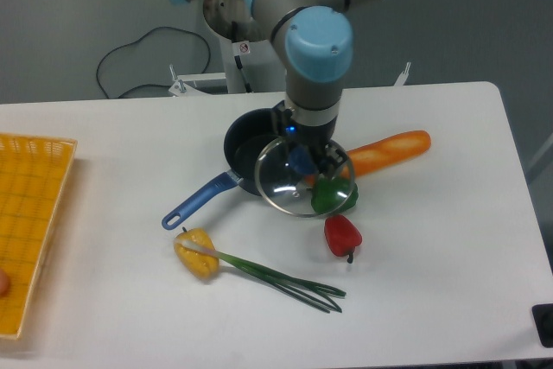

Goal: Place the lid on the table
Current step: 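Lift the glass lid off the dark saucepan with the gripper, then carry the glass lid away from the saucepan past the baguette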

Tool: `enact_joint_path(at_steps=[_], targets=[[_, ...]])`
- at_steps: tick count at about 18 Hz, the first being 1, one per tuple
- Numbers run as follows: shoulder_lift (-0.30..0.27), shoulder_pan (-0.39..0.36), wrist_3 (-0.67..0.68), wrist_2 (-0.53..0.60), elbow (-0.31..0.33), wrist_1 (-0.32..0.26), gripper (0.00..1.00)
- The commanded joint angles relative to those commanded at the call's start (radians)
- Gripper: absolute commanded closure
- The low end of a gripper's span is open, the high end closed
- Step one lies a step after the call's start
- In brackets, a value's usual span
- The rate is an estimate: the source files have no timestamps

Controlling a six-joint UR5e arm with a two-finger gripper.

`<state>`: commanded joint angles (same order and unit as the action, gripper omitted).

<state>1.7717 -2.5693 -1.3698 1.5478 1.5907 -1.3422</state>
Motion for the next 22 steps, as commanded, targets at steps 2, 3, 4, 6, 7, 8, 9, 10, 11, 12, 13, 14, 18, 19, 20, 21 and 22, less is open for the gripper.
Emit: enact_joint_path(at_steps=[2, 3, 4, 6, 7, 8, 9, 10, 11, 12, 13, 14, 18, 19, 20, 21, 22], targets=[[0.006, -0.025, -0.026, 0.002, -0.005, 0.000, 0.52], [0.009, -0.035, -0.049, 0.002, -0.009, 0.000, 0.52], [0.009, -0.046, -0.070, 0.003, -0.009, 0.000, 0.52], [0.026, -0.077, -0.113, 0.006, -0.014, 0.003, 0.52], [0.034, -0.089, -0.139, 0.008, -0.015, 0.008, 0.52], [0.041, -0.101, -0.158, 0.011, -0.021, 0.011, 0.52], [0.055, -0.107, -0.170, 0.011, -0.034, 0.012, 0.52], [0.063, -0.112, -0.173, 0.012, -0.044, 0.012, 0.52], [0.074, -0.120, -0.175, 0.011, -0.051, 0.014, 0.52], [0.084, -0.124, -0.178, 0.011, -0.058, 0.015, 0.52], [0.095, -0.126, -0.187, 0.011, -0.069, 0.015, 0.52], [0.104, -0.135, -0.198, 0.011, -0.075, 0.015, 0.52], [0.138, -0.158, -0.201, 0.009, -0.083, 0.057, 0.52], [0.143, -0.160, -0.200, 0.009, -0.083, 0.066, 0.52], [0.147, -0.161, -0.201, 0.009, -0.081, 0.077, 0.52], [0.156, -0.161, -0.200, 0.009, -0.081, 0.086, 0.52], [0.167, -0.161, -0.199, 0.011, -0.080, 0.094, 0.52]])
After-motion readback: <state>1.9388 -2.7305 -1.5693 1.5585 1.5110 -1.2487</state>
